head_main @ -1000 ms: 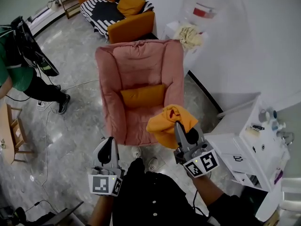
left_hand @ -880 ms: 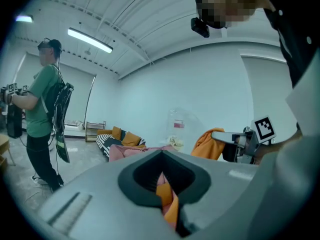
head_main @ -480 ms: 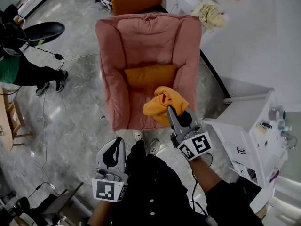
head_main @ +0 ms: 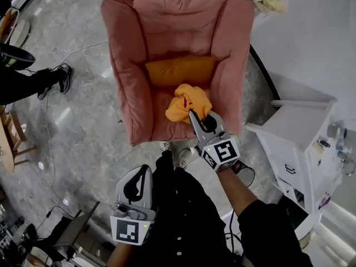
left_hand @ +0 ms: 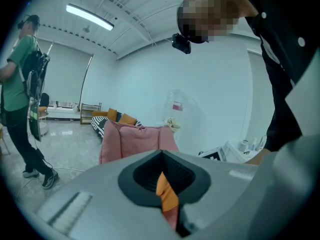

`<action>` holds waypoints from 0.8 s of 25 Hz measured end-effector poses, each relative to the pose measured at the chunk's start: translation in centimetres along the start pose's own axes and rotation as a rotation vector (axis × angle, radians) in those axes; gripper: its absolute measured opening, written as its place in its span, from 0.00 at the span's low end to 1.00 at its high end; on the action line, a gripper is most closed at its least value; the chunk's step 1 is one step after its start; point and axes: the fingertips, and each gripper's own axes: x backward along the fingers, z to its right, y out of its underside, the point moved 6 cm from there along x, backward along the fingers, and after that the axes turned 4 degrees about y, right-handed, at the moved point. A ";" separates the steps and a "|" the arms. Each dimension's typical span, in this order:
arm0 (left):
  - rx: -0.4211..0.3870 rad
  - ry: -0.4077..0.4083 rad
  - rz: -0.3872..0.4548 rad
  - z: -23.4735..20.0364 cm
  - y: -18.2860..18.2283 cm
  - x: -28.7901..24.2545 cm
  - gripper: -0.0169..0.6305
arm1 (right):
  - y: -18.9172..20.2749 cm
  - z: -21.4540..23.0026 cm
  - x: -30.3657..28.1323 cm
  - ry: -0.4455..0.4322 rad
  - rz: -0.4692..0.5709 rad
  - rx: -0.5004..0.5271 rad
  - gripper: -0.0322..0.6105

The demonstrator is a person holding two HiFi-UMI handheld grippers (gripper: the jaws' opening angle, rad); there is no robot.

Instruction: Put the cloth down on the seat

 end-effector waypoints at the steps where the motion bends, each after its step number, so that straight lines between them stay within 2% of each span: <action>1: 0.003 0.003 -0.011 -0.1 0.3 -0.2 0.03 | 1.0 0.3 -0.6 0.003 -0.021 0.004 0.18; 12: 0.029 0.013 -0.077 -0.8 3.9 -2.9 0.03 | 11.2 2.9 -6.6 0.007 -0.232 0.065 0.18; 20: 0.073 0.010 -0.137 -1.2 6.8 -3.7 0.03 | 17.8 3.3 -10.8 -0.033 -0.395 0.100 0.18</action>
